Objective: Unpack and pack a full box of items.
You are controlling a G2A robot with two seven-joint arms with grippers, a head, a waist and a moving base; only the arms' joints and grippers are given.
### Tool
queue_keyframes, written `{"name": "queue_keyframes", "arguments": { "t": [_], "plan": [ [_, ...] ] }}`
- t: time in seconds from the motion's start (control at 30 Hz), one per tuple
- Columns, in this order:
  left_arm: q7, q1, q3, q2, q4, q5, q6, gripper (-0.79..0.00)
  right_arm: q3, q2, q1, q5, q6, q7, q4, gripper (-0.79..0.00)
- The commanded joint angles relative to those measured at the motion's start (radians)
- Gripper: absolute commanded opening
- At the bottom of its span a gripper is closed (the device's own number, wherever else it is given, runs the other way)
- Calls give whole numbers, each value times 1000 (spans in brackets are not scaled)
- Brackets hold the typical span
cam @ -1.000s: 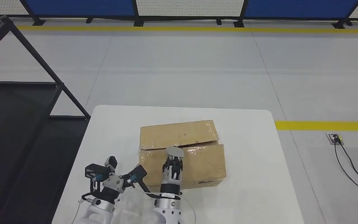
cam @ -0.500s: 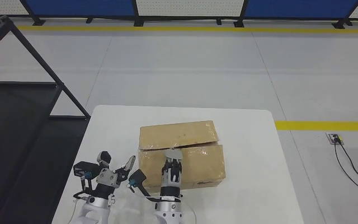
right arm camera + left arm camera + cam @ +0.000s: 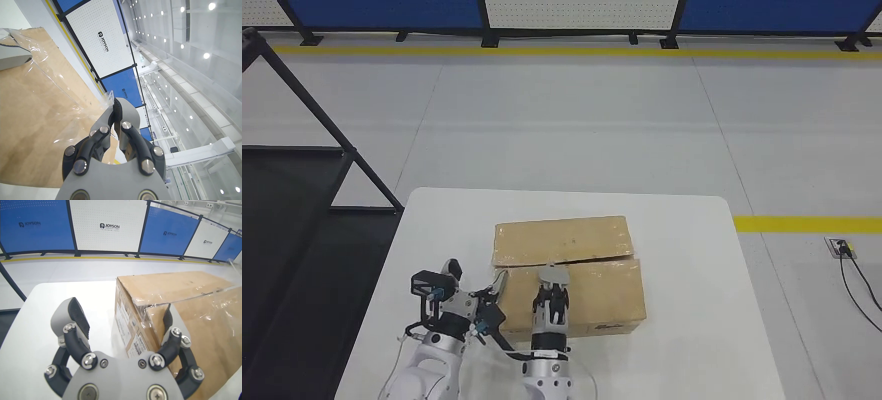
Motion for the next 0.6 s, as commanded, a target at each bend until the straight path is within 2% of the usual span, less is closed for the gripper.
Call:
{"name": "queue_keyframes", "arguments": {
  "t": [0.0, 0.27, 0.57],
  "plan": [
    [-3, -1, -1, 0, 5, -2, -2, 0, -1, 2, 4, 0, -4, 4, 3, -785],
    [-10, -1, -6, 0, 20, -13, -5, 0, -45, 18, 80, 0, -31, 63, 44, -785],
    [-13, -10, -14, 1, 45, -30, -20, 0, -189, 64, 228, 0, -89, 234, 95, -785]
  ]
}}
